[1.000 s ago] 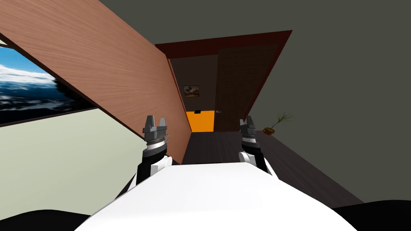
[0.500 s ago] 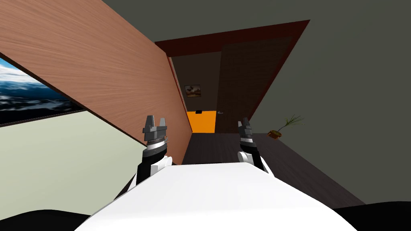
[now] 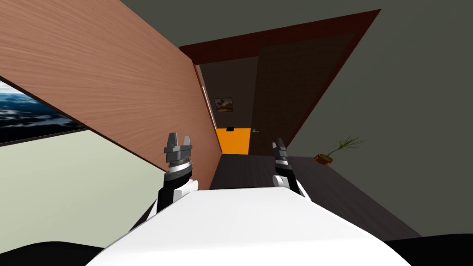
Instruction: Pull the door open
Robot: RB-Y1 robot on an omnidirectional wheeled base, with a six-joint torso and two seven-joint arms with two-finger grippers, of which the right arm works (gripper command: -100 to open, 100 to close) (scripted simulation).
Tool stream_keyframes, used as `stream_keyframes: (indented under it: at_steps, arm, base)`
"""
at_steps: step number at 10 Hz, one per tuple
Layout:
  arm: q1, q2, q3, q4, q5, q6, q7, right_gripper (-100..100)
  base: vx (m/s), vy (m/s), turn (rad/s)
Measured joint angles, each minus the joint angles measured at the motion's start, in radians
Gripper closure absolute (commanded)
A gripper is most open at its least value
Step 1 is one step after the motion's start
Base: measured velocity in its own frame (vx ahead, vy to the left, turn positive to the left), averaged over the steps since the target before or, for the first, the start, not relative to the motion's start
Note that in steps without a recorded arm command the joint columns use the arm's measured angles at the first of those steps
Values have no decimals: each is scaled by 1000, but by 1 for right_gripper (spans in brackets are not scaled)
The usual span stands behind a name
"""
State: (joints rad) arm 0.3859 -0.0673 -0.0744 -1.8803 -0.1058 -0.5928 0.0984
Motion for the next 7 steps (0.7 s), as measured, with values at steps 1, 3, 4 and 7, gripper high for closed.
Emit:
stream_keyframes:
  at_steps: [1, 3, 4, 7]
  arm:
    - [-12, -3, -2, 27, -6, -2, 0, -100]
    - [-30, -9, -5, 98, -16, -22, -2, -100]
    - [-36, -14, -7, 123, -23, -26, -4, -100]
    - [-61, -23, -13, 204, -42, -33, -6, -100]
  base:
    - [84, -17, 84]
    - [94, -39, 77]
    - [101, -47, 68]
    - [94, -28, 89]
